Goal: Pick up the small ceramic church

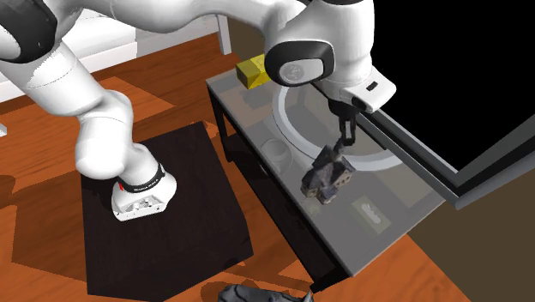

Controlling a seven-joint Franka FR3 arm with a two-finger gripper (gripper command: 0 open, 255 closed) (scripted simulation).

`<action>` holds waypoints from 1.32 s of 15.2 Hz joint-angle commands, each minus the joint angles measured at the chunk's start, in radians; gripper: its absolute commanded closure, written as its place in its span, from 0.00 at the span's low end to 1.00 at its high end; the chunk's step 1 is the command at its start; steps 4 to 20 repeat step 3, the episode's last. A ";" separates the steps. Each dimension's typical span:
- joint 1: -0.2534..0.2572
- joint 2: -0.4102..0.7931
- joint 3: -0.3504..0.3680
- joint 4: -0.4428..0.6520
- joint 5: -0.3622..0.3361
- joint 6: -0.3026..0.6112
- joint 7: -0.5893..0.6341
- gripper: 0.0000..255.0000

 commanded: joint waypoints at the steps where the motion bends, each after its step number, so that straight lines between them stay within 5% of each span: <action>1: 0.000 -0.008 0.000 0.022 -0.002 -0.029 0.000 1.00; 20: 0.000 -0.008 0.000 0.024 -0.002 -0.031 0.000 1.00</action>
